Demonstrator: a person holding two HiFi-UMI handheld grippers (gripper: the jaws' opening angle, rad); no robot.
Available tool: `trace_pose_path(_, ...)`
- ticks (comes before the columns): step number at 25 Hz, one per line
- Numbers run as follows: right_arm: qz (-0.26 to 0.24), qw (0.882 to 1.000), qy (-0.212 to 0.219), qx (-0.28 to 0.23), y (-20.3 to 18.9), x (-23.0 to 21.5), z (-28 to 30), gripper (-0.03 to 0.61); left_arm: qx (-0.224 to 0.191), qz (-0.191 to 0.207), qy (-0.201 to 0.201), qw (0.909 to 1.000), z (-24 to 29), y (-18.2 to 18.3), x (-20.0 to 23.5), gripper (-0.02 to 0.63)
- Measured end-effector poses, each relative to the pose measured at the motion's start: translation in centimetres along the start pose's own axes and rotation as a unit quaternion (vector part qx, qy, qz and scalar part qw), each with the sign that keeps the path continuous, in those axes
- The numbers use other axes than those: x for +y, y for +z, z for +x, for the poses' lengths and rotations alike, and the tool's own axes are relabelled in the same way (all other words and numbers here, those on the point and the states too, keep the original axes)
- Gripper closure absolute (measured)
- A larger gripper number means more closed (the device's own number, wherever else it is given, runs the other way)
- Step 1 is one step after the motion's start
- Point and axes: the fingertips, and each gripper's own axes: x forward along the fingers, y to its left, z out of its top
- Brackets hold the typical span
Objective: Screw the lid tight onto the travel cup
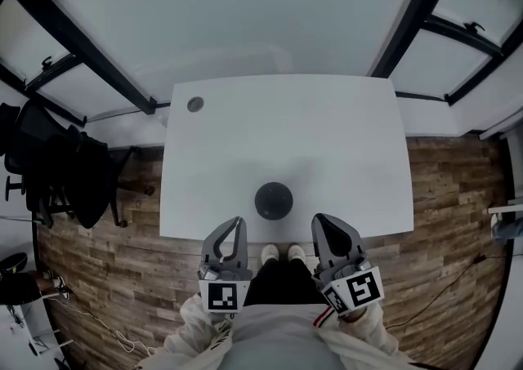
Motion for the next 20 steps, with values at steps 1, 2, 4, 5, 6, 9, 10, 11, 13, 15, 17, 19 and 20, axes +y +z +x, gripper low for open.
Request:
trace_pose_path(1,0.001,1.000,-0.001,0.000,-0.4,-0.3,0.4,0.557,0.009,-0.019,0.000,0.9998,0.2,-0.9,0.1,0.606)
trace_pose_path(2,0.002,1.000,-0.001,-0.001,-0.8,-0.6,0.7,0.557,0.014,-0.029,0.000,0.9995,0.4,-1.6,0.2,0.606)
trace_pose_path(4,0.002,1.000,-0.001,-0.005,-1.7,-1.0,1.2,0.557,0.014,-0.034,-0.003,0.9993,0.8,-2.6,0.5,0.606)
trace_pose_path(5,0.001,1.000,-0.002,-0.007,-2.1,-1.1,1.5,0.557,0.013,-0.033,-0.005,0.9994,1.0,-3.1,0.7,0.606)
trace_pose_path(6,0.000,1.000,-0.003,-0.010,-2.5,-1.2,1.9,0.557,0.014,-0.032,-0.008,0.9993,1.3,-3.7,0.9,0.606)
trace_pose_path(9,-0.003,1.000,-0.008,-0.020,-3.6,-1.7,3.3,0.557,0.012,-0.052,-0.013,0.9985,2.1,-5.4,1.5,0.604)
trace_pose_path(10,-0.004,1.000,-0.009,-0.023,-4.0,-1.8,3.8,0.557,0.012,-0.061,-0.015,0.9979,2.2,-5.8,1.7,0.604)
trace_pose_path(11,-0.006,1.000,-0.009,-0.026,-4.3,-2.0,4.1,0.557,0.011,-0.066,-0.020,0.9976,2.3,-6.1,1.7,0.604)
trace_pose_path(13,-0.008,0.999,-0.012,-0.032,-4.8,-2.7,4.3,0.557,0.003,-0.067,-0.042,0.9968,2.6,-6.5,1.1,0.595)
trace_pose_path(15,-0.003,0.999,-0.018,-0.038,-5.3,-3.5,4.4,0.557,-0.005,-0.068,-0.076,0.9948,3.0,-7.0,0.1,0.497)
trace_pose_path(17,0.010,0.999,-0.028,-0.046,-5.7,-4.1,4.4,0.557,-0.012,-0.055,-0.111,0.9922,3.3,-7.6,-0.7,0.358)
trace_pose_path(19,0.022,0.998,-0.035,-0.053,-6.0,-4.3,4.6,0.557,-0.016,-0.029,-0.146,0.9888,3.3,-8.6,-1.4,0.280)
trace_pose_path(20,0.026,0.997,-0.035,-0.057,-6.1,-4.4,4.8,0.557,-0.015,-0.019,-0.161,0.9866,3.4,-9.4,-1.7,0.259)
